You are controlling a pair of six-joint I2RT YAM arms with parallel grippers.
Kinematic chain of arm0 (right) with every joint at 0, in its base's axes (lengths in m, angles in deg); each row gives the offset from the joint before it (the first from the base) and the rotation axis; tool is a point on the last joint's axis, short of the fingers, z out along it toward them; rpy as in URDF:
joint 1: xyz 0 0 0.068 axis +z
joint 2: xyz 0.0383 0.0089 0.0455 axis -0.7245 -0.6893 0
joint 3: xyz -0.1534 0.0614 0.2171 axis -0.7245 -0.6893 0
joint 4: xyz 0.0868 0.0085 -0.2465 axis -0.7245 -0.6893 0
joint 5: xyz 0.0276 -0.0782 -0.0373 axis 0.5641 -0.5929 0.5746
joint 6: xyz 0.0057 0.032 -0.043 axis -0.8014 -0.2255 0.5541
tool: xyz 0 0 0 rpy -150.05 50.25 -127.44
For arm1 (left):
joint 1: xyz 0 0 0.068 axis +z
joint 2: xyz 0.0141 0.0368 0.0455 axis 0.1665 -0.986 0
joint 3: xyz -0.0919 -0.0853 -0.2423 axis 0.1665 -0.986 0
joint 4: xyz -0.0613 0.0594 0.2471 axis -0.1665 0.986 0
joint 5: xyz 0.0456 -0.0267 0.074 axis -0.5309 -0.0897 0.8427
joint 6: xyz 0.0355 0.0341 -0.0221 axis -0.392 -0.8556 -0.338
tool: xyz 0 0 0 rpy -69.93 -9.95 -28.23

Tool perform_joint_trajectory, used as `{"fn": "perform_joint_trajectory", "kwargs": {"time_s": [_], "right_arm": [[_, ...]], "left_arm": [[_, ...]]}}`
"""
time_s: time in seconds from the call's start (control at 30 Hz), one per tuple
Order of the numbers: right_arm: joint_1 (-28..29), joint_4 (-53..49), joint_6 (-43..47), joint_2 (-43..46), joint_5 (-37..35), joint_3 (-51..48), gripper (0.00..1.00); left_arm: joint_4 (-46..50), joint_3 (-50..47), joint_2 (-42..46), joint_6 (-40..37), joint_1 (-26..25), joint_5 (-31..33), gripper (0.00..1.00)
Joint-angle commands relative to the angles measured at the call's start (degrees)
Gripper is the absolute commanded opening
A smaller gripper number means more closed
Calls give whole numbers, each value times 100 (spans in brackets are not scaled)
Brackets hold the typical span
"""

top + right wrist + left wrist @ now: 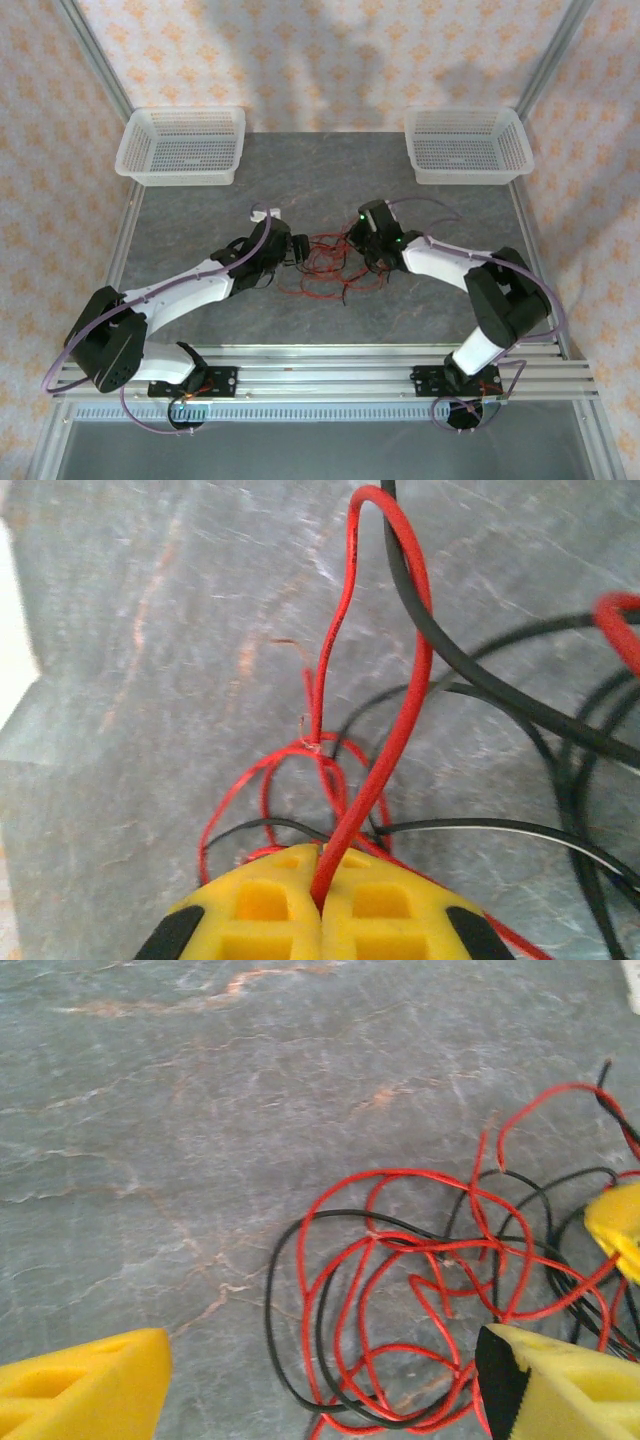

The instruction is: Untangle the cables

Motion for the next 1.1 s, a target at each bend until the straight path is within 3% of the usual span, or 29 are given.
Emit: {"fn": "perform_joint_trajectory", "kwargs": {"time_s": [0.0, 0.33, 0.83, 1.07], "right_arm": [[-5, -275, 459, 620, -231, 408, 0], [-5, -1214, 895, 1504, -18, 1168, 0], [-5, -1519, 866, 1874, 239, 1704, 0], [-5, -1519, 803, 1979, 200, 1471, 0]], "left_arm": [[-337, -42, 181, -409, -198, -96, 81], [-1291, 120, 451, -1529, -928, 139, 81], [-2834, 794, -692, -2554, -1178, -314, 83], [-3472, 860, -973, -2709, -1205, 228, 82]]}}
